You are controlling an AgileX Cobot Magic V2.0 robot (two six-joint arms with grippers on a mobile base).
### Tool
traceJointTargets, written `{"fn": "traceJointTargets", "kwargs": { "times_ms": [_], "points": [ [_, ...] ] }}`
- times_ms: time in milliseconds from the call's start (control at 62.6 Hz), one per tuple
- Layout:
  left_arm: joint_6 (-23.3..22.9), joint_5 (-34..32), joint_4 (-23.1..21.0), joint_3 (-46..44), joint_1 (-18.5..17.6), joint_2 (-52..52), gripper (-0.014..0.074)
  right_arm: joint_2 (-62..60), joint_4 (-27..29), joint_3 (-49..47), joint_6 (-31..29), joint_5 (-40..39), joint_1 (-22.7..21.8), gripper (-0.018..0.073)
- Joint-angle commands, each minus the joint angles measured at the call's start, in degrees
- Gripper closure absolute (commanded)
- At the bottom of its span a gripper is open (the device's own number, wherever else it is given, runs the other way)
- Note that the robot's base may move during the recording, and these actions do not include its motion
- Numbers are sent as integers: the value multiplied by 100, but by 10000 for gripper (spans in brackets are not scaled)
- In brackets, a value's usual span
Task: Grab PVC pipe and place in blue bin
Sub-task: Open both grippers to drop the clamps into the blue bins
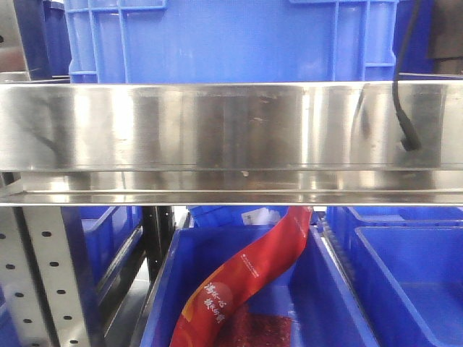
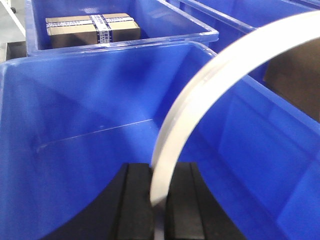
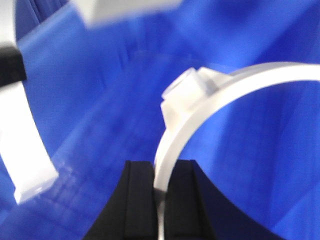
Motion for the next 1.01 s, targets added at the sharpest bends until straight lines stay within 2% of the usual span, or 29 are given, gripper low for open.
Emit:
{"fn": "traceJointTargets", "kwargs": {
  "times_ms": [0, 48, 144, 272, 384, 448, 528, 623, 815, 991],
  "points": [
    [12, -49, 16, -88, 11, -66, 675, -35, 25, -75, -53, -59, 12, 451],
    [12, 102, 28, -88, 11, -66, 583, -35, 23, -75, -53, -59, 12, 349],
    [12, 229, 28, -88, 11, -66, 433, -35, 23, -75, -53, -59, 12, 287],
    [12, 232, 28, -88, 11, -66, 265, -35, 23, -75, -53, -59, 12, 300],
    [12, 232, 28, -88, 11, -66, 229, -35, 23, -75, -53, -97, 12, 329],
    [0, 243, 15, -88, 11, -92, 238, -65, 23, -75, -53, -97, 12, 376],
    [-53, 315, -70, -88, 11, -218, 294, -195, 23, -85, -53, -87, 12, 465],
    [-53, 313, -157, -88, 11, -400, 428, -410, 23, -85, -53, -163, 12, 578],
    [-53, 262, -80, -88, 11, -541, 703, -557, -20, -85, -53, -192, 12, 728],
    [-64, 513, 6, -57, 11, -587, 707, -514, -20, -69, -53, -86, 12, 728]
  ]
}}
